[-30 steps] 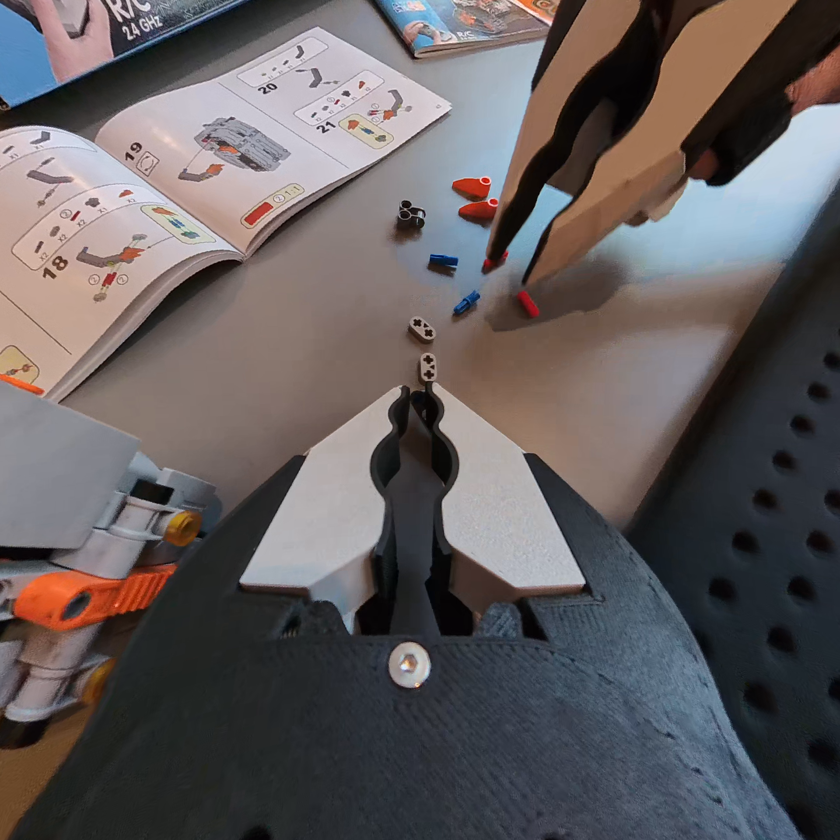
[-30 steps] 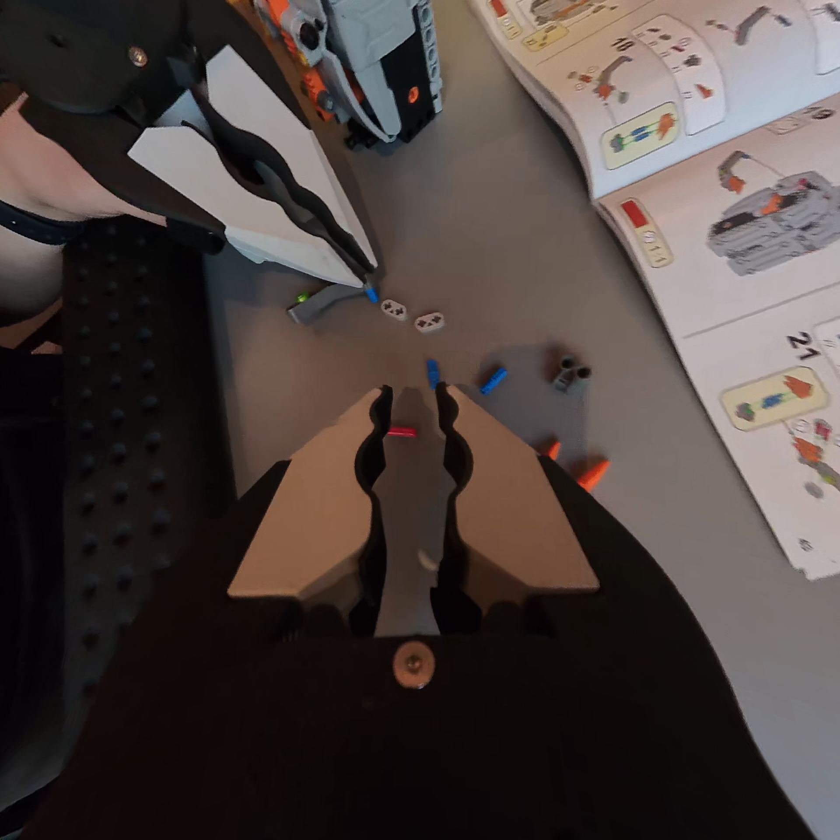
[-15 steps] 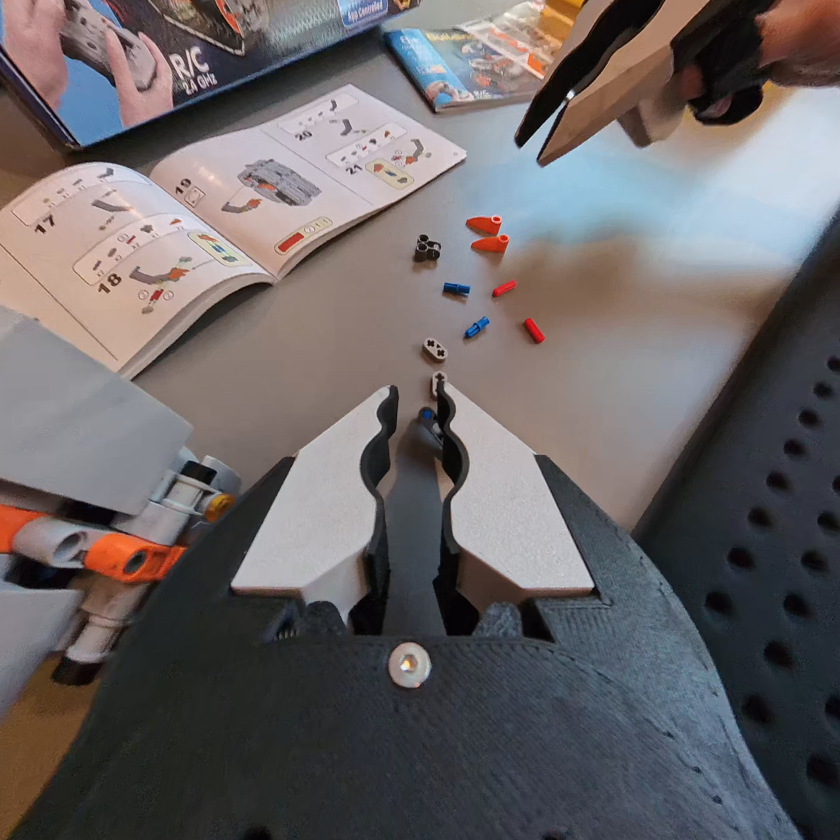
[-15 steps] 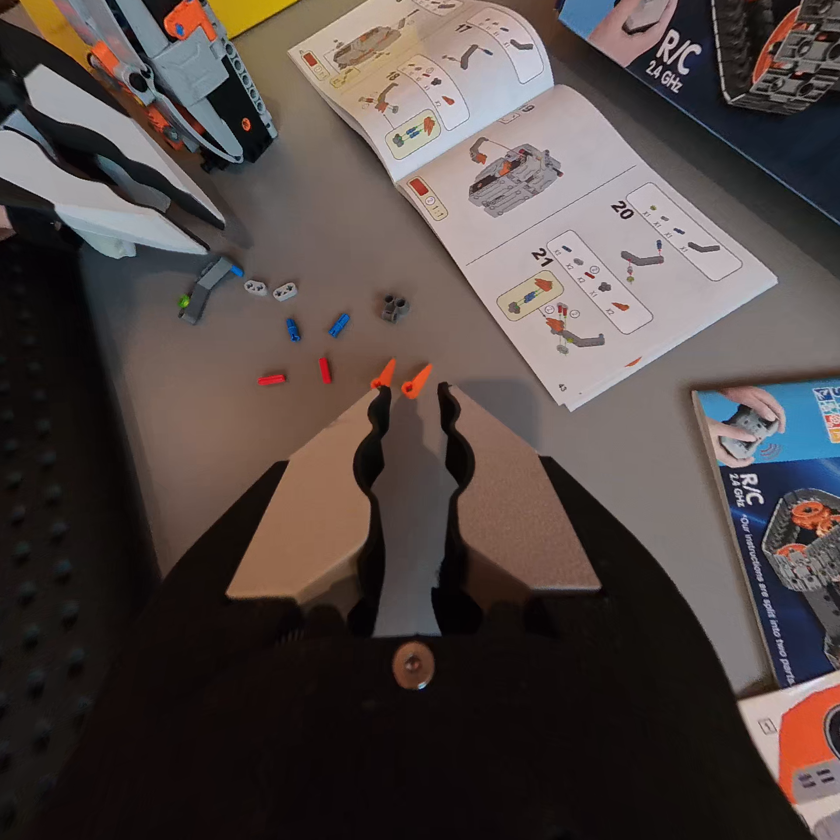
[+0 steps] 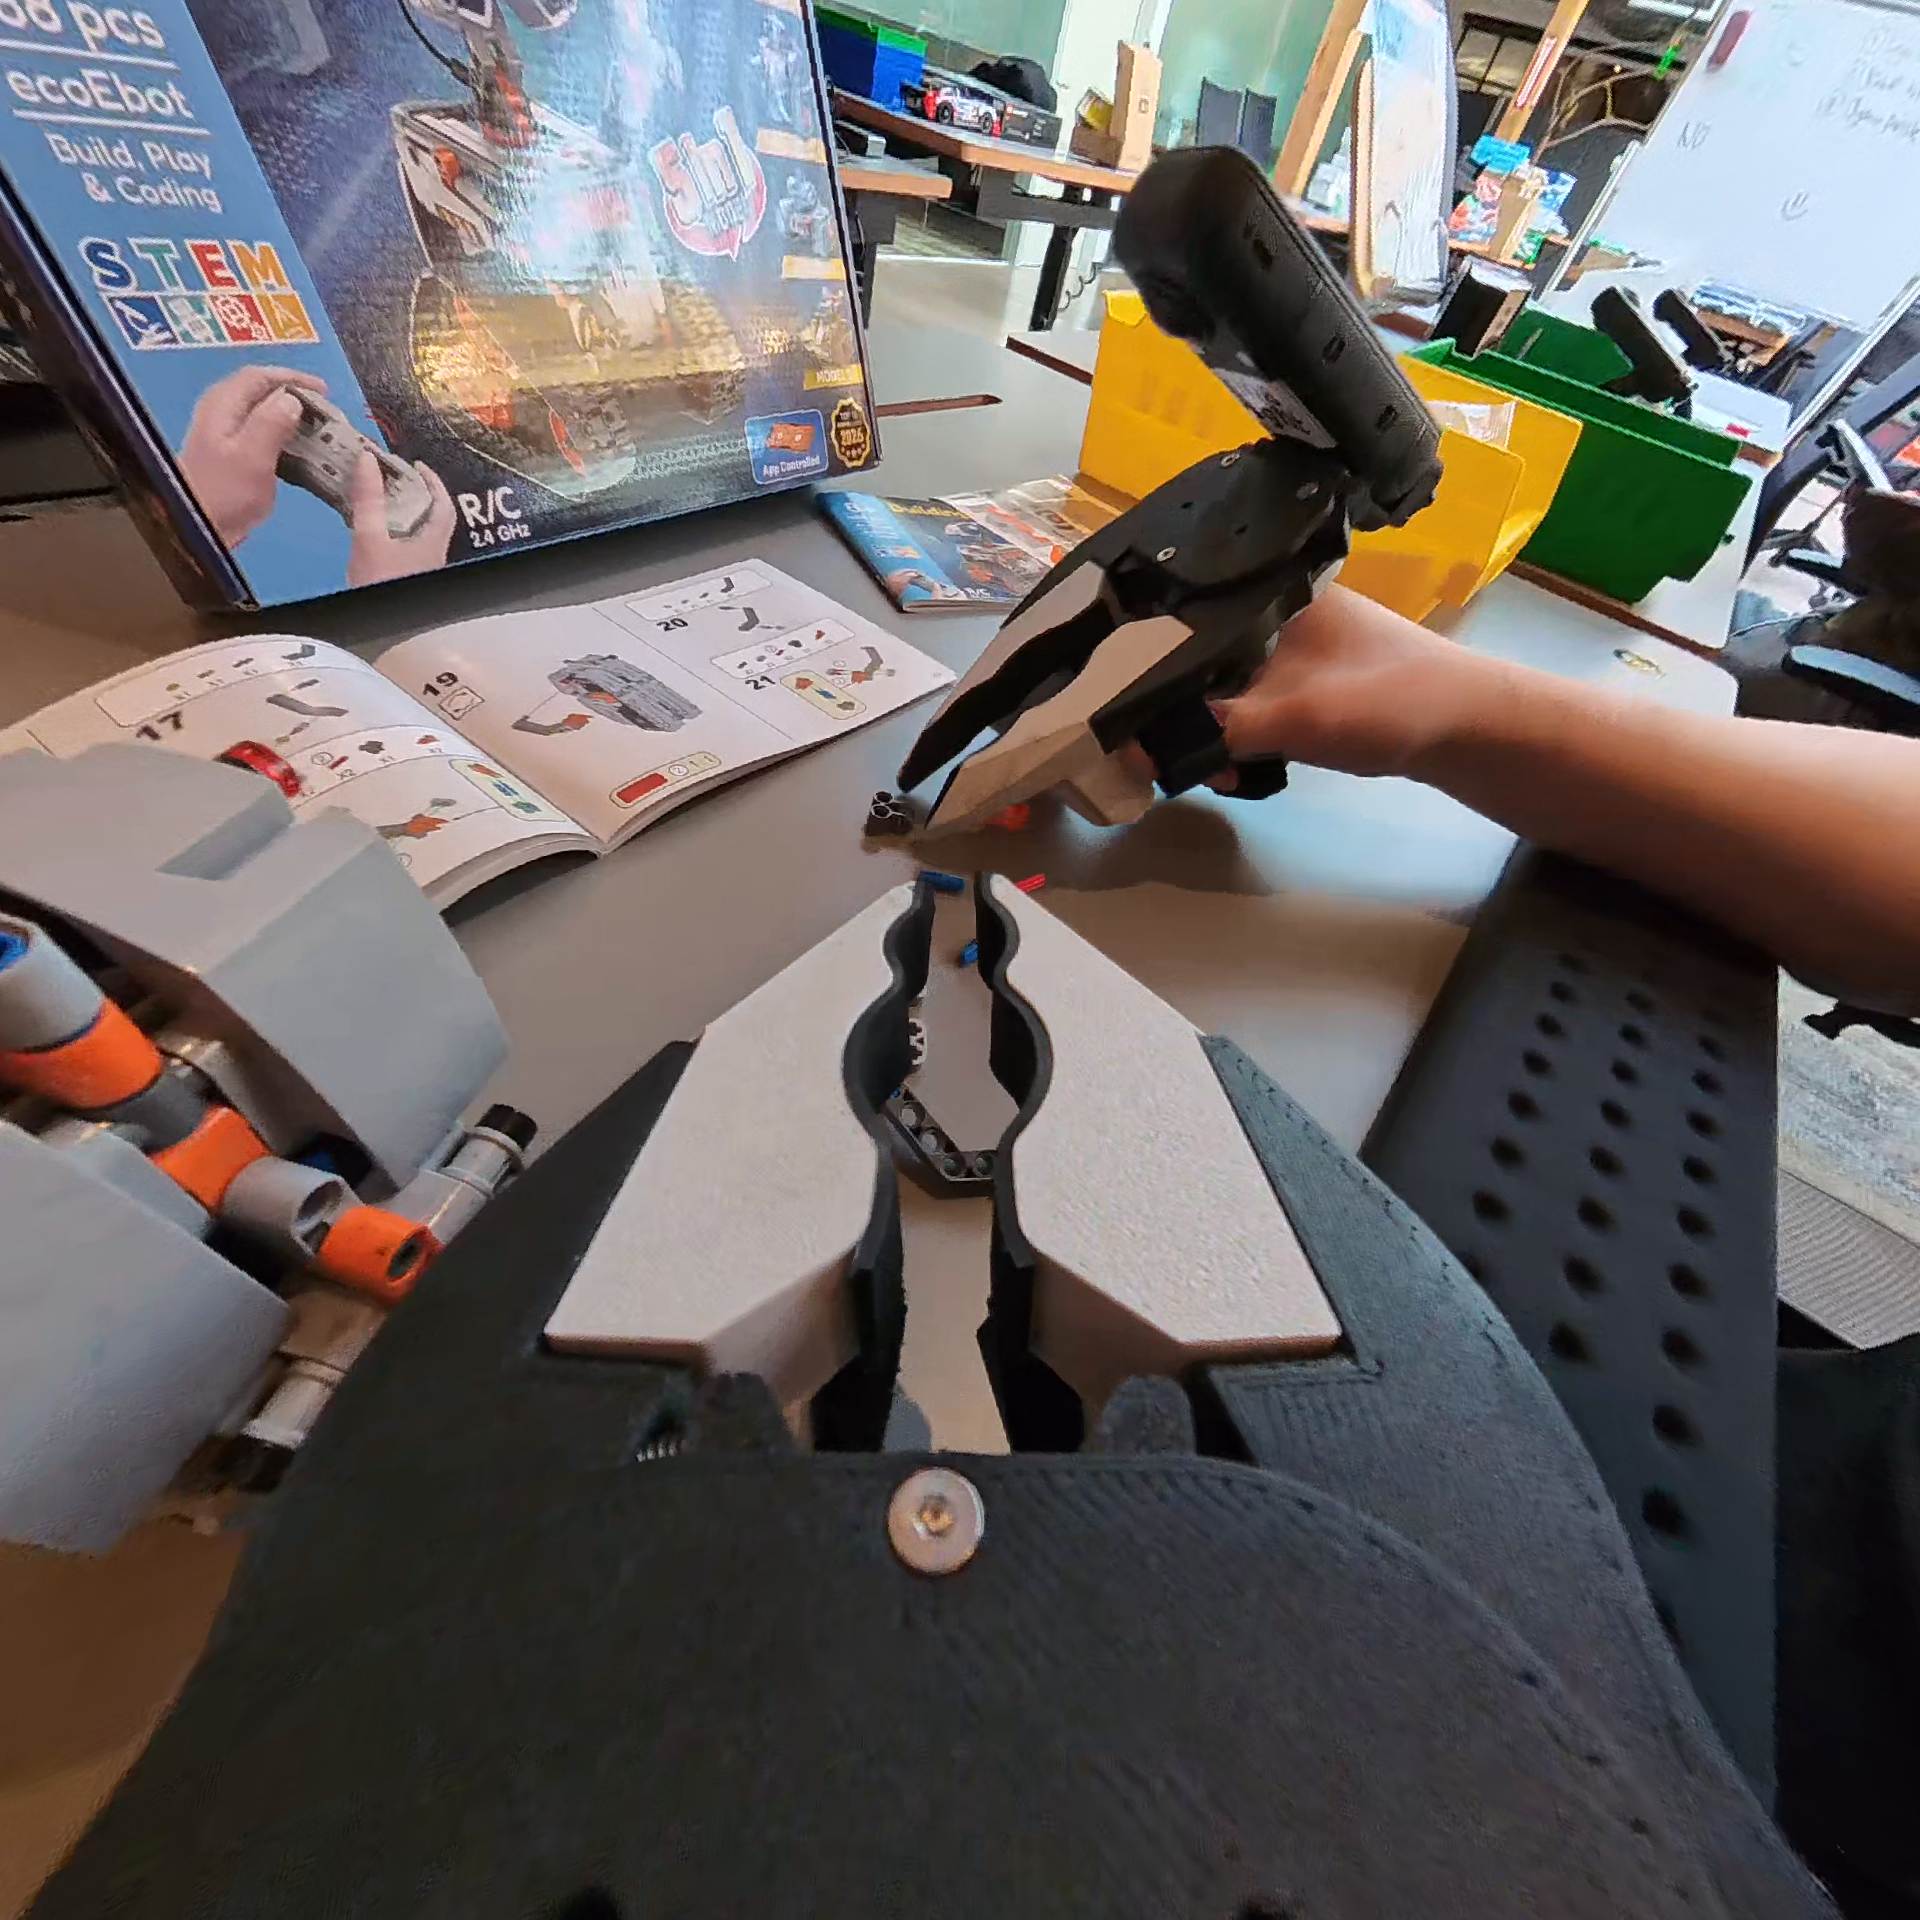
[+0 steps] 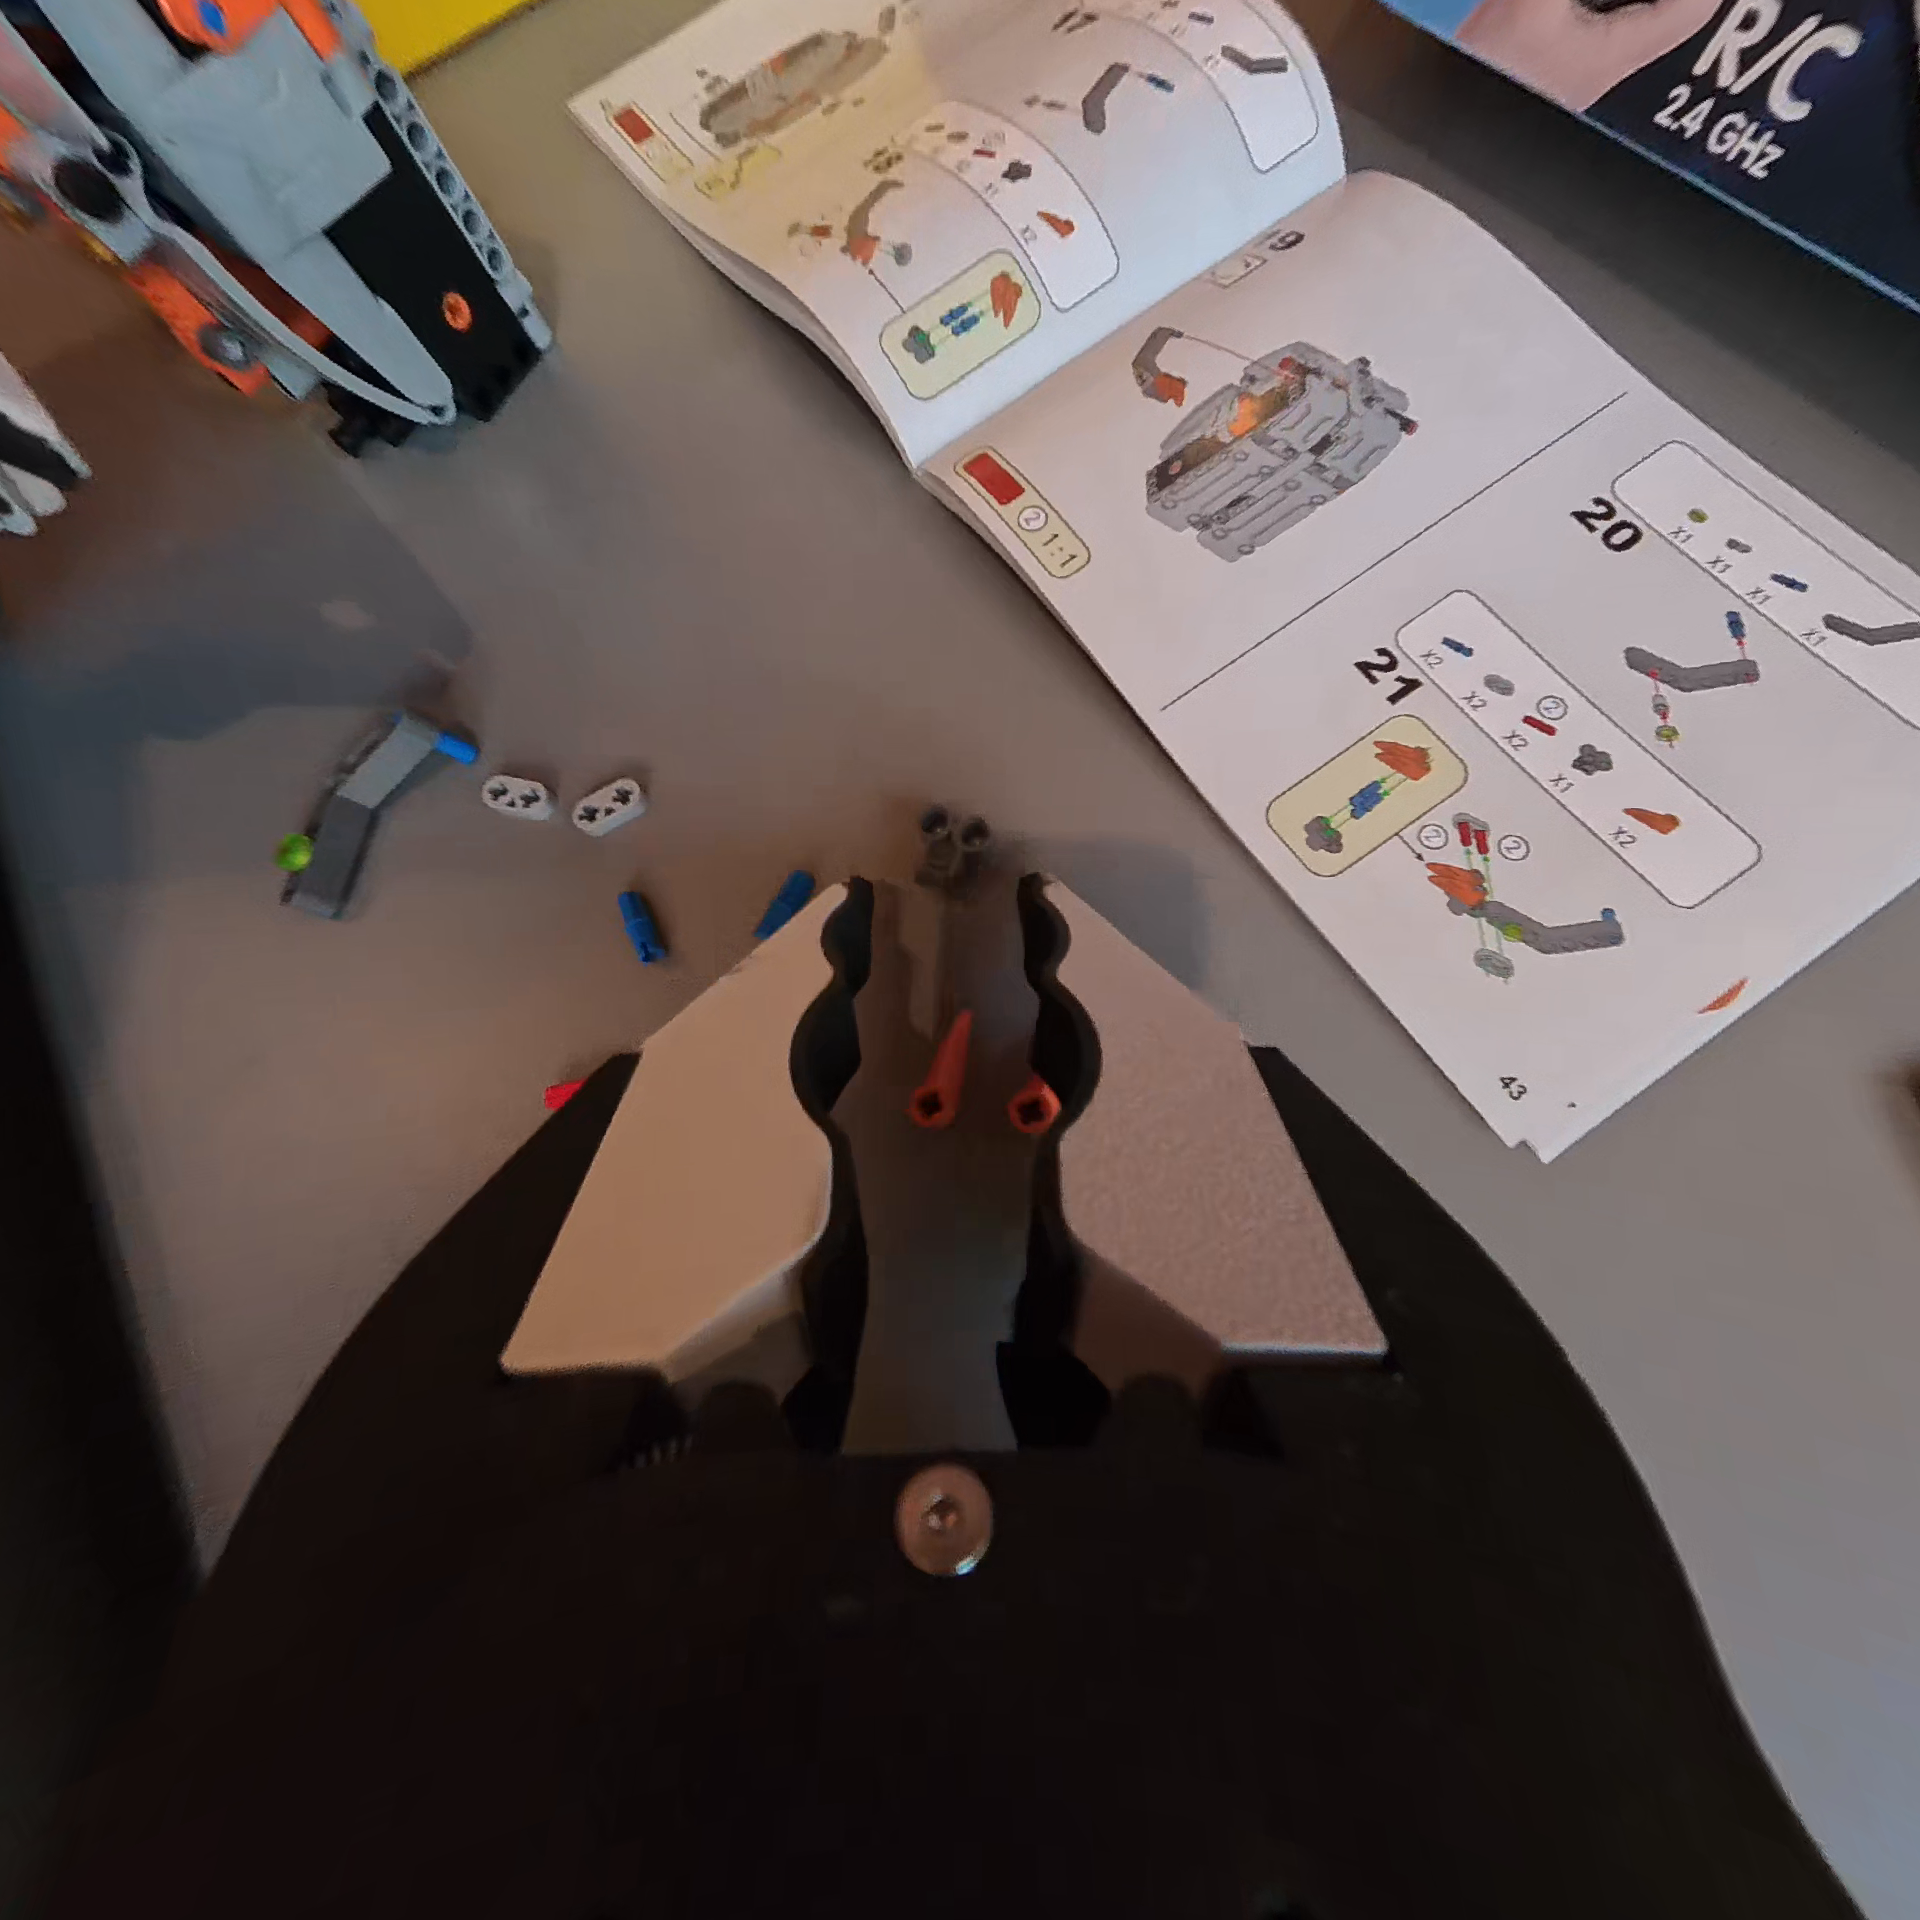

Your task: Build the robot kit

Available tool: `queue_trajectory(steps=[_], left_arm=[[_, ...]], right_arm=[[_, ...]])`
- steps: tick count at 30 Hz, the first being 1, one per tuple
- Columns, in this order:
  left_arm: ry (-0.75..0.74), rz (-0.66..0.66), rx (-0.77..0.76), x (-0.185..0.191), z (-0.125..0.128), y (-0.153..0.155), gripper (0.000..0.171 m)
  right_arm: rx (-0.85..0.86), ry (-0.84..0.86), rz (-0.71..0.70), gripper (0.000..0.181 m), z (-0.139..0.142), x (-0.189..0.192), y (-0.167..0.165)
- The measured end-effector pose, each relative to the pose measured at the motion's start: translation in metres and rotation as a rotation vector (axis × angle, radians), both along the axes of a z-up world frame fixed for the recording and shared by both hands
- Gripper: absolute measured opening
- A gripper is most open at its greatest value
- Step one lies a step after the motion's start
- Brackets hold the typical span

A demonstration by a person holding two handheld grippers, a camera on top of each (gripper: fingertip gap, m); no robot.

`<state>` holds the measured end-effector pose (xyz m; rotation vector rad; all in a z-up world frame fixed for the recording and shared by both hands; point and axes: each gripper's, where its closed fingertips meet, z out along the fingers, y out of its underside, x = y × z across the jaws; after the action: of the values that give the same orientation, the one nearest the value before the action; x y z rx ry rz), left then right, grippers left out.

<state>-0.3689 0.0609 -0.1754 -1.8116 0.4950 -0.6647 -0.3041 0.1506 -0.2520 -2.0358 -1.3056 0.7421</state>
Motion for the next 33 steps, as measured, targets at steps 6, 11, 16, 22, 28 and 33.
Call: queue_trajectory(steps=[6, 11, 16, 22, 28, 33], left_arm=[[0.164, -0.017, -0.057, 0.008, -0.025, 0.000, 0.017], [0.357, 0.033, -0.051, 0.003, -0.041, 0.002, 0.029], [0.450, 0.038, -0.043, 0.003, -0.042, -0.004, 0.052], [0.631, 0.003, -0.191, -0.002, -0.075, -0.013, 0.071], [0.665, 0.070, -0.176, -0.016, -0.076, -0.004, 0.041], [0.706, 0.144, -0.156, -0.026, -0.074, 0.001, 0.043]], right_arm=[[0.029, 0.002, -0.005, 0.032, 0.000, -0.005, 0.001], [0.076, -0.013, -0.017, 0.026, -0.001, -0.006, 0.005], [0.114, -0.025, -0.017, 0.021, -0.002, -0.005, 0.008], [0.118, -0.023, 0.000, 0.010, -0.002, -0.005, 0.009], [0.103, -0.013, 0.029, 0.009, -0.002, -0.003, 0.007], [0.071, 0.015, 0.043, 0.026, -0.001, -0.002, 0.004]])
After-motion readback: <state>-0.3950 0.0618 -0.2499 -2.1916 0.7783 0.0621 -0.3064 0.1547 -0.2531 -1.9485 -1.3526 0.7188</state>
